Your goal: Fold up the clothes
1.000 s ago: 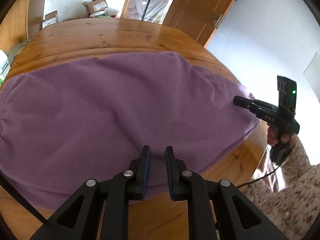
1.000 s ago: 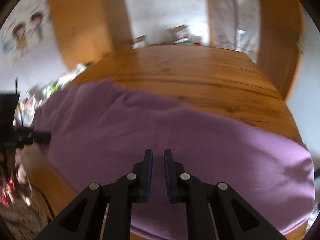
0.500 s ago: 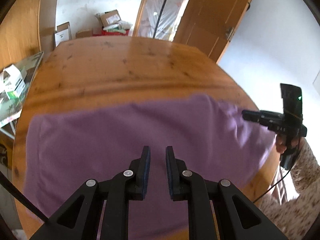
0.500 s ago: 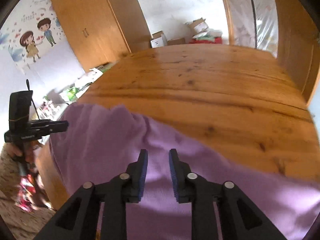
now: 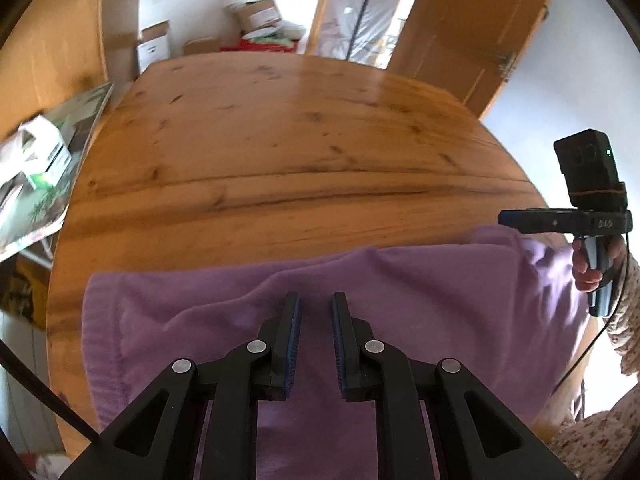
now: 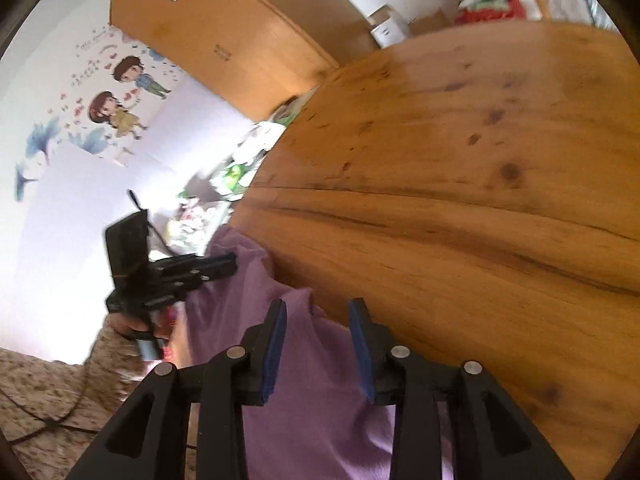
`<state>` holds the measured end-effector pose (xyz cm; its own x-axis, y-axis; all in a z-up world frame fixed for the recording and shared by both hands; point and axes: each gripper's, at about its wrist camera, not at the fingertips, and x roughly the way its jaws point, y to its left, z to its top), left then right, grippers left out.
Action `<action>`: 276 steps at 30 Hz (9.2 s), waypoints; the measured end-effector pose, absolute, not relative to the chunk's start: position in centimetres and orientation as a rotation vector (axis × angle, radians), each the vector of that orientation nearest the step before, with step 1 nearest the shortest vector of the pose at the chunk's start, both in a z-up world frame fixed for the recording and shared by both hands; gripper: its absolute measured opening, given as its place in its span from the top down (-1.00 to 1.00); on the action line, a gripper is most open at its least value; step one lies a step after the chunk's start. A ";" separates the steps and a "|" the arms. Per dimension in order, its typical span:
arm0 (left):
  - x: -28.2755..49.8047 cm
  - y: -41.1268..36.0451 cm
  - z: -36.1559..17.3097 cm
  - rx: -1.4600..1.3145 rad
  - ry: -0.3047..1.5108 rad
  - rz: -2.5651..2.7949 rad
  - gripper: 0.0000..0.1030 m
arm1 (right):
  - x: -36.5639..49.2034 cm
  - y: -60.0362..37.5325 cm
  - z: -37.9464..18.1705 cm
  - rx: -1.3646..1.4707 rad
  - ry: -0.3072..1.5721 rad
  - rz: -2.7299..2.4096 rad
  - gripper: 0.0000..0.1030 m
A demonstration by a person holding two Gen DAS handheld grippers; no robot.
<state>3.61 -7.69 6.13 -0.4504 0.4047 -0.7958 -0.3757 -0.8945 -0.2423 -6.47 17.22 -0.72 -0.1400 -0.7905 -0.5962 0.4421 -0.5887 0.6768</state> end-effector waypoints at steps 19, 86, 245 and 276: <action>3.8 -10.3 4.4 -1.372 -0.172 2.392 0.69 | -0.2 13.6 0.3 1.215 -0.302 -1.647 0.89; 4.3 5.9 7.6 -1.395 0.253 1.908 0.48 | 1.6 8.3 -3.5 1.182 -0.355 -1.849 0.52; 17.8 -20.4 2.3 -1.269 -0.595 2.503 0.48 | 13.3 1.6 0.7 0.980 0.330 -2.242 0.65; 16.9 -26.3 0.6 -1.181 -1.070 2.445 0.48 | 10.9 -16.1 -1.3 0.966 0.361 -1.982 0.79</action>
<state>16.89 -26.32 0.57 -0.6519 0.4784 -0.5883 0.1074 -0.7098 -0.6962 10.95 -16.08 -1.26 -0.3137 -0.5860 -0.7471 0.8118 -0.5737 0.1091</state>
